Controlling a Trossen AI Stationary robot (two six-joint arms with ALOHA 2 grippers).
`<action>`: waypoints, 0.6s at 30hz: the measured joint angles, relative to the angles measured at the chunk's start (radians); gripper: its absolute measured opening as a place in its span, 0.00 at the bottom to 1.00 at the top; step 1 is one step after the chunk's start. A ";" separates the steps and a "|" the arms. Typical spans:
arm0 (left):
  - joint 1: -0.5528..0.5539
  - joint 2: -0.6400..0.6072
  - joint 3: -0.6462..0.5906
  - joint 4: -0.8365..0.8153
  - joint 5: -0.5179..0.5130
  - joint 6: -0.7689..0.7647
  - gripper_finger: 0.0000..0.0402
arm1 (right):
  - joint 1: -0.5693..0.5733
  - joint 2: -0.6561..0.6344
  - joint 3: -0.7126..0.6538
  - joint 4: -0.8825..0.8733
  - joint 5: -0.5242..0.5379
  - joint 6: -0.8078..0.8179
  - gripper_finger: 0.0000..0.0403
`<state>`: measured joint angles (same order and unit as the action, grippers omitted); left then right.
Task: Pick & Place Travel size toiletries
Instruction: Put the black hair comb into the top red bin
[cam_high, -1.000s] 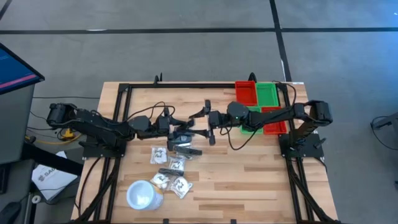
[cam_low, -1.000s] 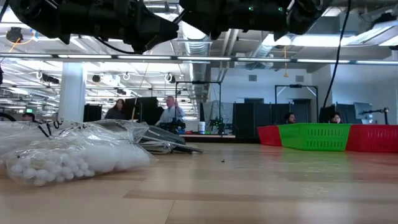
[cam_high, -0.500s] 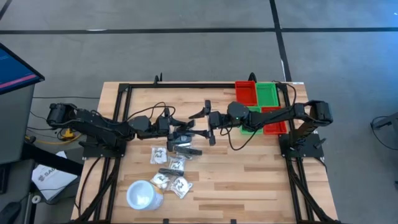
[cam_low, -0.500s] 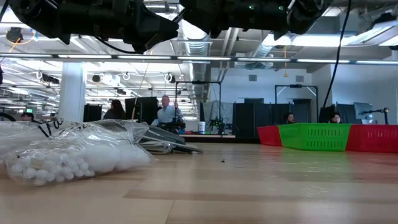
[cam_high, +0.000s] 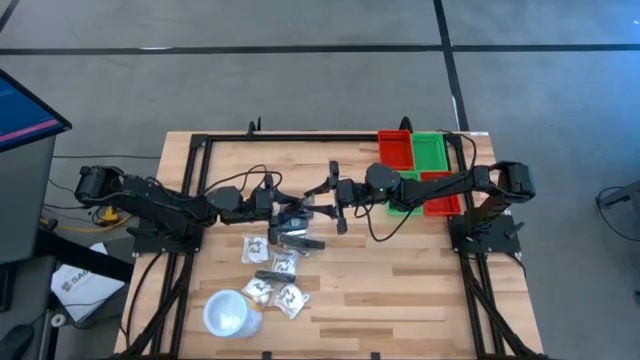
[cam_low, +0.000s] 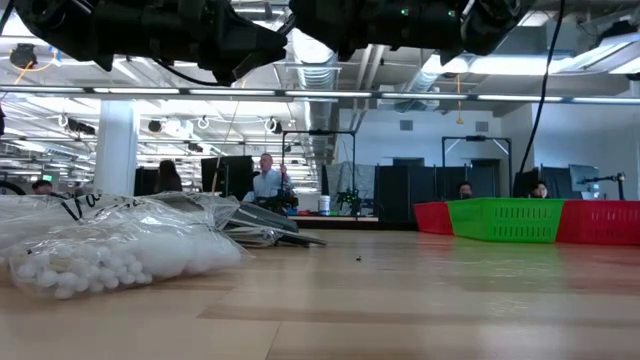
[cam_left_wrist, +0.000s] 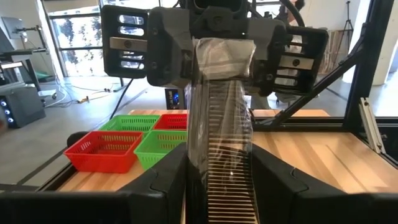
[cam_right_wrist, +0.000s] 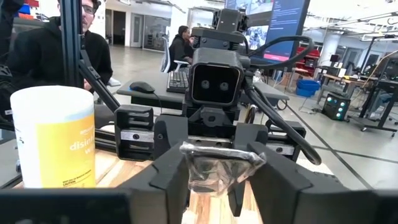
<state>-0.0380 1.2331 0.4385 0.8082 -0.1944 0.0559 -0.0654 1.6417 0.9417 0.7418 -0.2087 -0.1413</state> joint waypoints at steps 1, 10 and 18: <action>0.000 0.000 0.000 0.000 0.000 0.000 0.34 | 0.000 0.000 0.000 0.000 0.000 0.000 0.33; 0.000 0.000 0.000 0.000 0.008 0.000 0.34 | 0.001 -0.001 0.000 -0.002 -0.002 0.000 0.40; 0.000 0.000 0.000 0.000 0.009 0.000 0.34 | 0.001 -0.001 0.000 -0.003 -0.004 0.000 0.34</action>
<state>-0.0380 1.2331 0.4385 0.8078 -0.1852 0.0555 -0.0647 1.6409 0.9417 0.7383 -0.2127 -0.1417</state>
